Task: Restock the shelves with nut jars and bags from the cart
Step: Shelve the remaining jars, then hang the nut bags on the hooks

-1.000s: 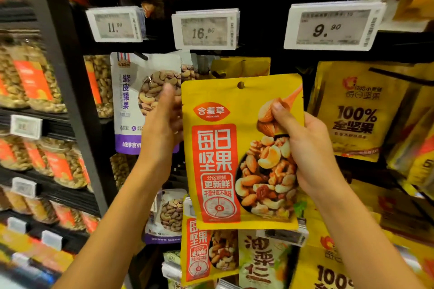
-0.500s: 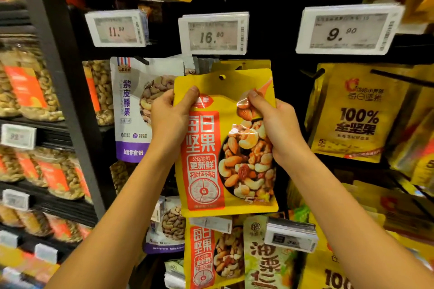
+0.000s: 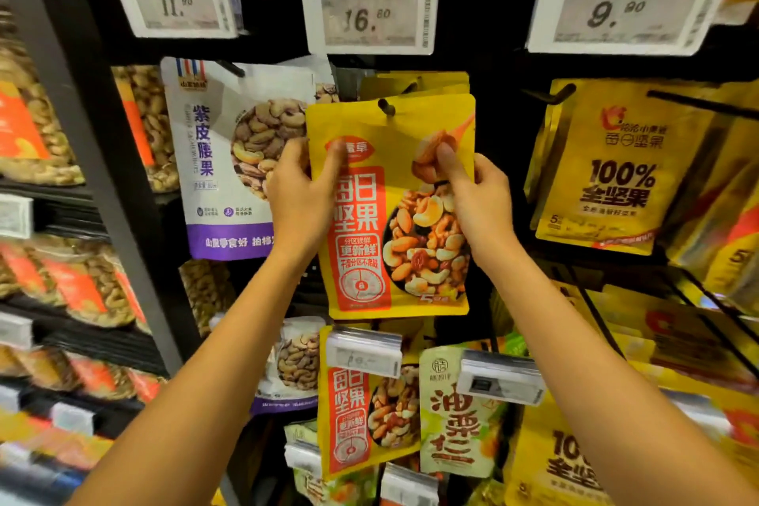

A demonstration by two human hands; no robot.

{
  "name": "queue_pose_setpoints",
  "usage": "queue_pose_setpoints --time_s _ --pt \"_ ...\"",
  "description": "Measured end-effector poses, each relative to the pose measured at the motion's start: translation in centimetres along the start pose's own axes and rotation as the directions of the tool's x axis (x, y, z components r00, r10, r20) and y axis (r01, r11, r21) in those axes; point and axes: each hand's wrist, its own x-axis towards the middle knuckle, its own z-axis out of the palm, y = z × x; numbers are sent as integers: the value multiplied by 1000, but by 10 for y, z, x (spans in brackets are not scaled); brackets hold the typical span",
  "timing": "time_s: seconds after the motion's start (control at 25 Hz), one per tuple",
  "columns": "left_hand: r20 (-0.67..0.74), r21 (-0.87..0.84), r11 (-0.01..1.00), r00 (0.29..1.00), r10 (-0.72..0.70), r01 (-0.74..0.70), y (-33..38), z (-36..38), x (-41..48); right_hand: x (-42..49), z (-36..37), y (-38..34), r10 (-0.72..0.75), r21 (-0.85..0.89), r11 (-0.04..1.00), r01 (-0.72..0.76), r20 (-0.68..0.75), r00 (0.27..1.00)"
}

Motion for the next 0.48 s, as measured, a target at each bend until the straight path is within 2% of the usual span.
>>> queue_pose_setpoints --time_s 0.12,0.2,0.24,0.32,0.4,0.48 --pt "-56 119 990 995 81 -74 -1 -20 -31 -29 -18 13 -213 -132 972 193 -156 965" --pt "-96 143 990 995 8 6 1 -43 -68 -69 -26 21 -293 -78 955 285 -136 946" --pt "-81 71 992 992 -98 103 2 -56 -94 -94 -28 26 -280 -19 960 279 -38 959" --pt "-24 -95 941 944 -329 325 2 -90 -157 -152 -27 44 -180 90 983 163 251 951" --pt "-27 -103 880 883 -469 464 2 -125 -223 -209 -25 67 -65 121 993 9 465 883" --pt "-134 -54 795 785 -605 604 10 -172 -297 -273 -16 86 59 91 984 -154 650 758"
